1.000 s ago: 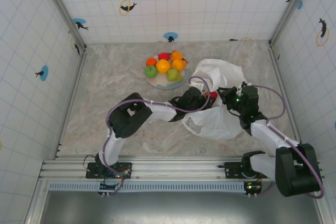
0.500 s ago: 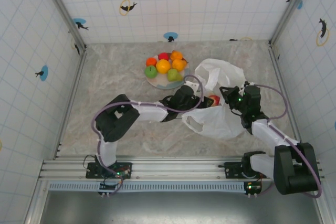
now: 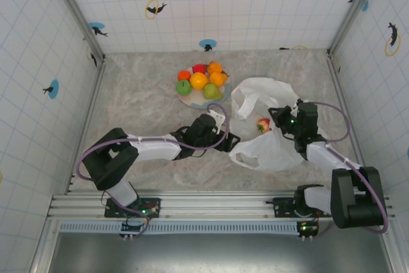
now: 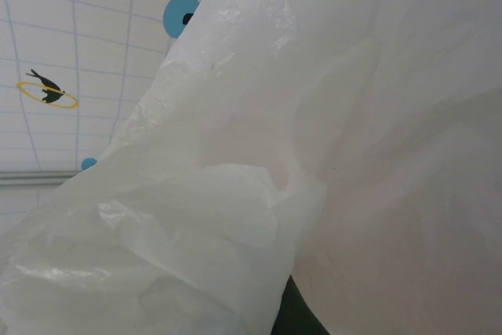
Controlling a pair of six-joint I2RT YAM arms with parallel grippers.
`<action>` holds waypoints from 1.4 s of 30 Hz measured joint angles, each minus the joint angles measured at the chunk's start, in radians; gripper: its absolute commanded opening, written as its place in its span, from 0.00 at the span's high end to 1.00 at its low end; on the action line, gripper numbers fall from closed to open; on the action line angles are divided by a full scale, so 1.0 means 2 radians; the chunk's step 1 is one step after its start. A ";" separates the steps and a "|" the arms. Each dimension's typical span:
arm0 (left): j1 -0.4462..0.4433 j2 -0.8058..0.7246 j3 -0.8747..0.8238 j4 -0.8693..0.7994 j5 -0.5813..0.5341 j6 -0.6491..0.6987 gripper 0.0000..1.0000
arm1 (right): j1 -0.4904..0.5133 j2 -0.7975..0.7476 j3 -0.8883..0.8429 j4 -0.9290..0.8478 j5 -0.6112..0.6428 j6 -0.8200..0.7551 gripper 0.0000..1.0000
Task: Place the fruits into the plastic bag
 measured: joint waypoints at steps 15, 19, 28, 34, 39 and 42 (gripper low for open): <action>0.001 0.121 0.061 0.039 0.012 -0.040 0.65 | 0.000 0.005 0.003 0.001 -0.001 0.000 1.00; 0.001 0.137 0.080 0.051 0.022 -0.045 0.90 | -0.003 0.005 0.003 0.001 -0.003 -0.002 1.00; 0.001 0.087 0.082 0.038 0.078 -0.048 1.00 | -0.029 0.005 0.088 -0.123 0.002 -0.146 0.97; 0.001 0.003 0.096 0.057 0.152 -0.081 1.00 | -0.030 0.000 0.192 -0.259 0.045 -0.292 0.98; 0.002 -0.018 0.097 0.057 0.166 -0.091 1.00 | -0.030 -0.003 0.229 -0.332 0.079 -0.358 0.99; 0.009 -0.018 0.094 0.048 0.162 -0.092 1.00 | -0.030 -0.005 0.233 -0.353 0.086 -0.377 1.00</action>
